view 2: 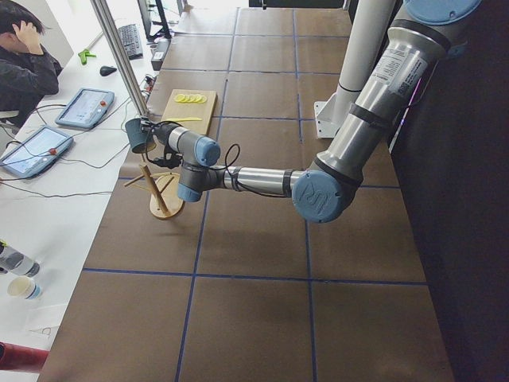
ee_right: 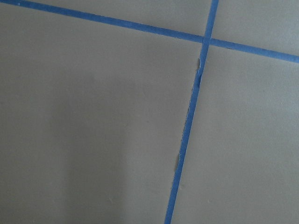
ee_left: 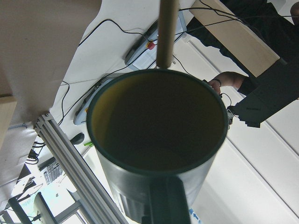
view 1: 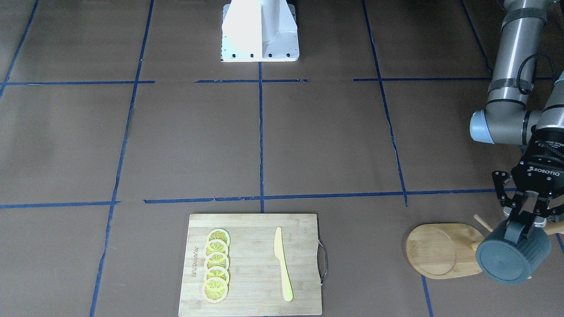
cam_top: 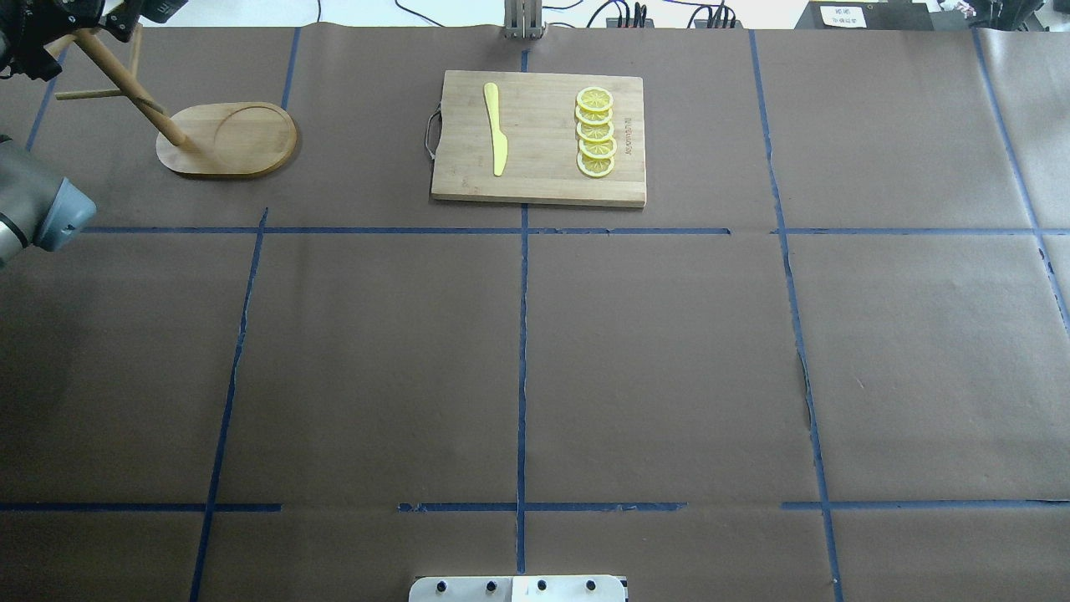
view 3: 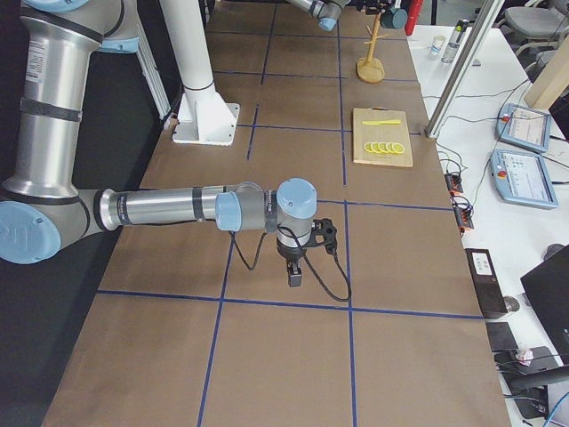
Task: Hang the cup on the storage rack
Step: 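Hook the mug handle over a rack peg with the left gripper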
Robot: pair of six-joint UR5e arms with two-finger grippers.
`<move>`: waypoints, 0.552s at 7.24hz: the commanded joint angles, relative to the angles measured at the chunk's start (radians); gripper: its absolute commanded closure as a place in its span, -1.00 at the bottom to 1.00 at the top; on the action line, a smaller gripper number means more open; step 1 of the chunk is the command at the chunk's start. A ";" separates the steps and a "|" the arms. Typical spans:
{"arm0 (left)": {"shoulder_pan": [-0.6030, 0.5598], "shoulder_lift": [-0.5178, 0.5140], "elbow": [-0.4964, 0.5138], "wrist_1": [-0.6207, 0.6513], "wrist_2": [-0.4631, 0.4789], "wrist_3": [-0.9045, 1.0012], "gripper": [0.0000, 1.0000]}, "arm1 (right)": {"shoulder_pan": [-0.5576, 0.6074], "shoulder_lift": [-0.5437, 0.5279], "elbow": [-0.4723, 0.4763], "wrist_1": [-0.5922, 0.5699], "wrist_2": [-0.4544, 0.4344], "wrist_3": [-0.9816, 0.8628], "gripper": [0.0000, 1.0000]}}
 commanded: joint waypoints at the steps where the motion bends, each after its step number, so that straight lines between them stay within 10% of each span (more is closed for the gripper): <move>1: 0.000 0.019 0.016 -0.049 -0.001 0.000 1.00 | 0.000 0.000 0.001 0.000 0.000 0.000 -1.00; 4: 0.002 0.022 0.089 -0.137 0.002 0.000 1.00 | 0.000 0.000 0.001 0.000 0.000 0.000 -1.00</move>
